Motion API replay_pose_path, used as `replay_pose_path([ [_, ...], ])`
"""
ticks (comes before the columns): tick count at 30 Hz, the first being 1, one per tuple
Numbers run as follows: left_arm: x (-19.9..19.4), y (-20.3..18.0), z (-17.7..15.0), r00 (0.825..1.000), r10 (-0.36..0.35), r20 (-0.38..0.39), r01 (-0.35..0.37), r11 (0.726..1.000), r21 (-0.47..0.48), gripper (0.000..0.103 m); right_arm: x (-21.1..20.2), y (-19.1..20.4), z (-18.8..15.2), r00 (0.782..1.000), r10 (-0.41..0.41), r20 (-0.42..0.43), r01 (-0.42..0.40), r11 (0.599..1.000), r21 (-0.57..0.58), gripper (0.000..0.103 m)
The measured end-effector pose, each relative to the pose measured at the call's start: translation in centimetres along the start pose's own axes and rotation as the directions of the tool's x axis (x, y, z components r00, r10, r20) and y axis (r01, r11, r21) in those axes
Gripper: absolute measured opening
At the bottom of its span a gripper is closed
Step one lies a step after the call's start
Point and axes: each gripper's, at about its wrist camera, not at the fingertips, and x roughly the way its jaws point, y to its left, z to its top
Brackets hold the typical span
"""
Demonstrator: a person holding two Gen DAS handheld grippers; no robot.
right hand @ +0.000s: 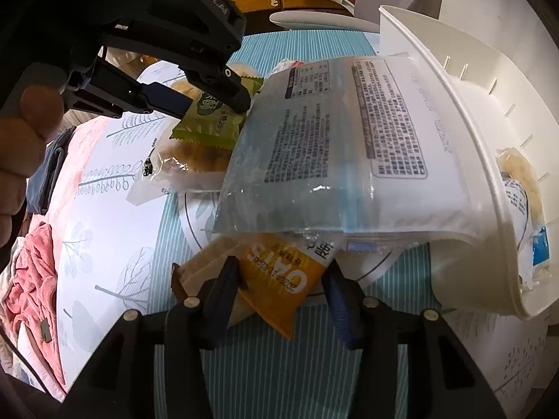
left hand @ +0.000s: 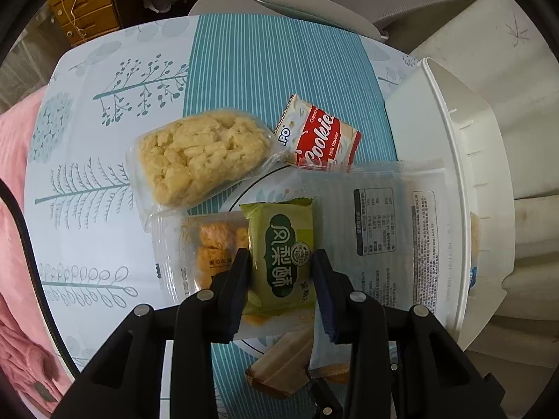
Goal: Organize snacks
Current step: 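Grasp the green packet with left tool while right tool grasps the orange OATS bar, then lift both held snacks and carry them toward the white tray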
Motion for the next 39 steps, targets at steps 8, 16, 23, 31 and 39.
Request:
replay_pose_path([
  [8,-1.4,1.9,-1.9,1.0,-0.021,-0.01,0.02,0.999,-0.044,0.034,-1.1,0.1,-2.0,1.0,0.011,-0.023,-0.01,1.0,0.021,0.046],
  [16,-2.8,3.5,-5.4,0.999,-0.04,-0.036,0.038,0.997,-0.06,0.034,-3.1,0.6,-4.3,0.999,0.031,-0.023,-0.029,0.998,0.058,0.043],
  [23,-3.2,4.8,-9.4,0.995,-0.05,-0.091,0.044,0.997,-0.066,0.034,-5.4,0.7,-5.9,0.999,0.037,-0.001,-0.037,0.997,0.072,0.039],
  [31,-4.3,4.7,-13.8,0.989,-0.062,-0.133,0.058,0.998,-0.035,0.034,-7.4,1.3,-6.4,0.998,0.051,0.035,-0.054,0.995,0.079,0.025],
  [39,-8.1,3.9,-15.7,0.998,-0.043,-0.055,0.041,0.999,-0.033,0.034,-9.0,1.6,-4.7,0.984,0.176,0.042,-0.174,0.984,-0.035,0.024],
])
